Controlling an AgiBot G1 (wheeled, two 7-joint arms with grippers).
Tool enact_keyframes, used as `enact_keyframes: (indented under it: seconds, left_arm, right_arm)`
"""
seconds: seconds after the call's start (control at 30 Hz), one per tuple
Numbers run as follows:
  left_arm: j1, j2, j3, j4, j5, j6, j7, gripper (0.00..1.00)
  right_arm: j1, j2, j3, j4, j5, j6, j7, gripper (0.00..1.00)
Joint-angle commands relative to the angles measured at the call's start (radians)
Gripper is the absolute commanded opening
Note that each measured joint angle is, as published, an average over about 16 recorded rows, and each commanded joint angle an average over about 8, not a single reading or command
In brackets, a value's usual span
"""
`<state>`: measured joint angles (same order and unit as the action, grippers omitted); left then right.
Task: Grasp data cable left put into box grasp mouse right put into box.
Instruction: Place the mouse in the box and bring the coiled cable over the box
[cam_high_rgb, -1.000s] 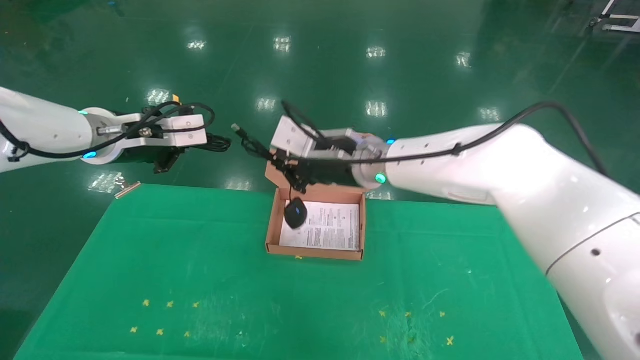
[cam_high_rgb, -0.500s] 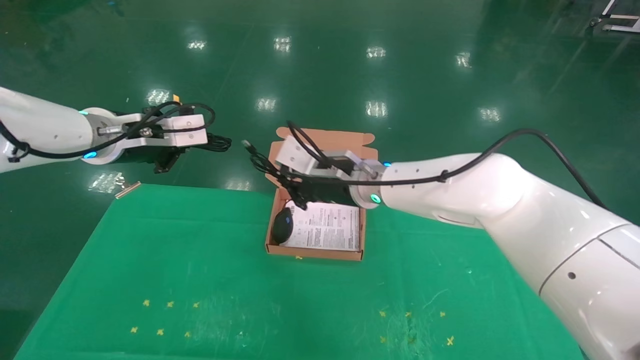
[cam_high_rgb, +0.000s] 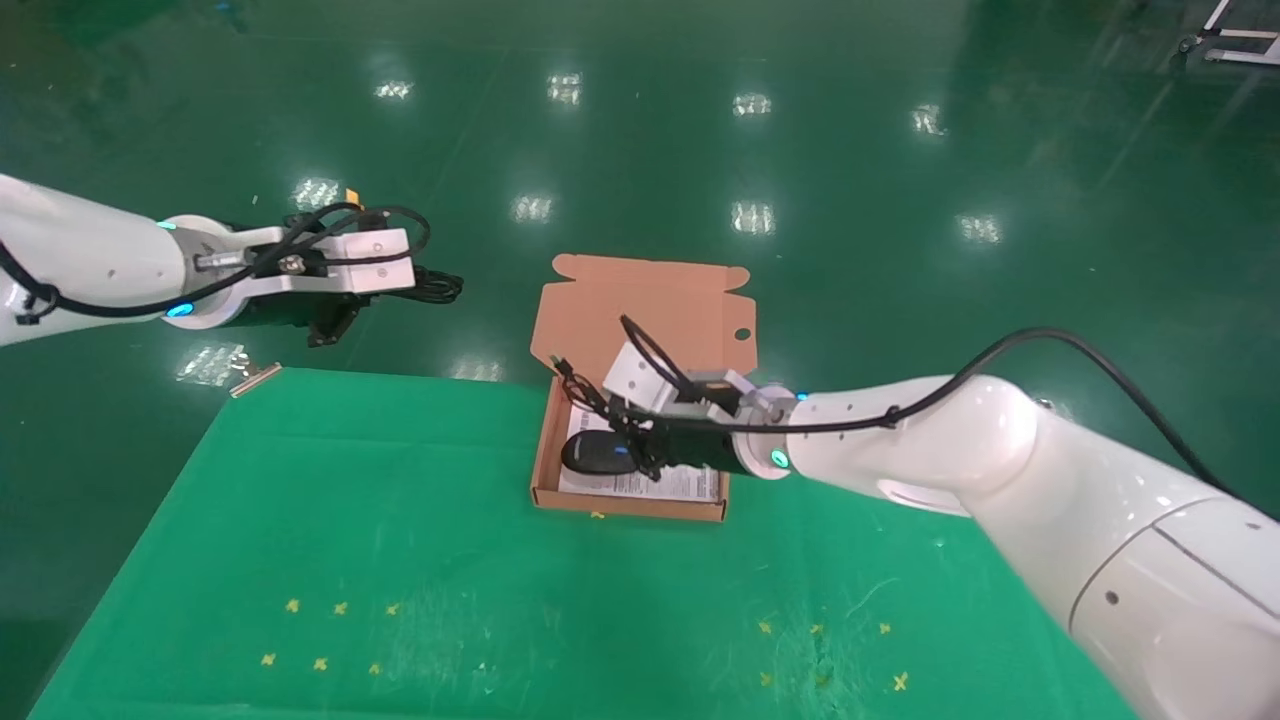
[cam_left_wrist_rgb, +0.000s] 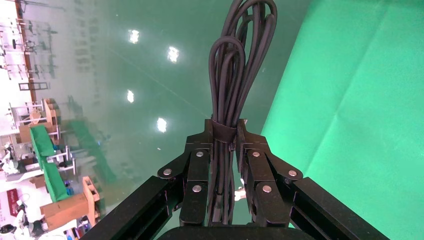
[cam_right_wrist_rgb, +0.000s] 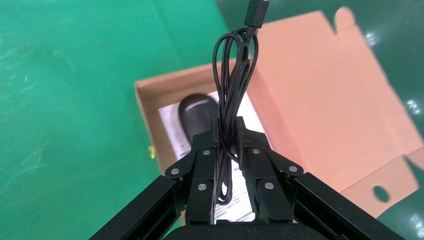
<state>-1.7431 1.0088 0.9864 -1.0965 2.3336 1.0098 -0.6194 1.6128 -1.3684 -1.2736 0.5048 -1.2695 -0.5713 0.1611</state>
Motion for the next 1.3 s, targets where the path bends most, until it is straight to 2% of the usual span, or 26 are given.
enact_keyframes:
  seconds: [0.03, 0.27, 0.63, 0.67, 0.9, 0.93, 1.3]
  left_arm:
    - [0.0, 0.0, 0.0, 0.0, 0.0, 0.0, 0.0, 0.0]
    - [0.0, 0.0, 0.0, 0.0, 0.0, 0.0, 0.0, 0.0]
    - [0.0, 0.0, 0.0, 0.0, 0.0, 0.0, 0.0, 0.0]
    - [0.0, 0.0, 0.0, 0.0, 0.0, 0.0, 0.0, 0.0]
    - [0.0, 0.0, 0.0, 0.0, 0.0, 0.0, 0.0, 0.0]
    - [0.0, 0.0, 0.0, 0.0, 0.0, 0.0, 0.0, 0.0]
    - [0.0, 0.0, 0.0, 0.0, 0.0, 0.0, 0.0, 0.0]
  right_arm:
    - [-0.009, 0.0, -0.013, -0.005, 0.009, 0.003, 0.0, 0.0]
    - [-0.011, -0.002, -0.074, -0.007, -0.009, 0.027, -0.023, 0.0]
    - [-0.004, -0.005, -0.175, 0.028, -0.089, 0.14, -0.054, 0.0]
    - [-0.003, -0.005, -0.183, 0.031, -0.096, 0.148, -0.054, 0.03]
    - [0.001, -0.005, -0.22, 0.04, -0.121, 0.172, -0.045, 0.9]
    - [0.001, -0.005, -0.222, 0.04, -0.122, 0.173, -0.044, 1.0]
    - [0.002, -0.005, -0.217, 0.04, -0.12, 0.169, -0.047, 1.0]
